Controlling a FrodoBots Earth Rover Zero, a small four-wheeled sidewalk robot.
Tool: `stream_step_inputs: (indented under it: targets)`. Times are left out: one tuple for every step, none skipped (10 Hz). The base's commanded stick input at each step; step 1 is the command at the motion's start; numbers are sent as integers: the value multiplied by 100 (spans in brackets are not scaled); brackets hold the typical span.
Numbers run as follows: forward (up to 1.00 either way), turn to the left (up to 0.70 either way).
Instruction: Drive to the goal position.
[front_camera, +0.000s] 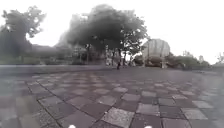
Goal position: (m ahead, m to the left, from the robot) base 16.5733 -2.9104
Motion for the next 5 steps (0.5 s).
stream_step_inputs:
  targets:
    - [100, -31]
    - [100, -31]
    - [100, -31]
    - [100, -31]
    - [100, -31]
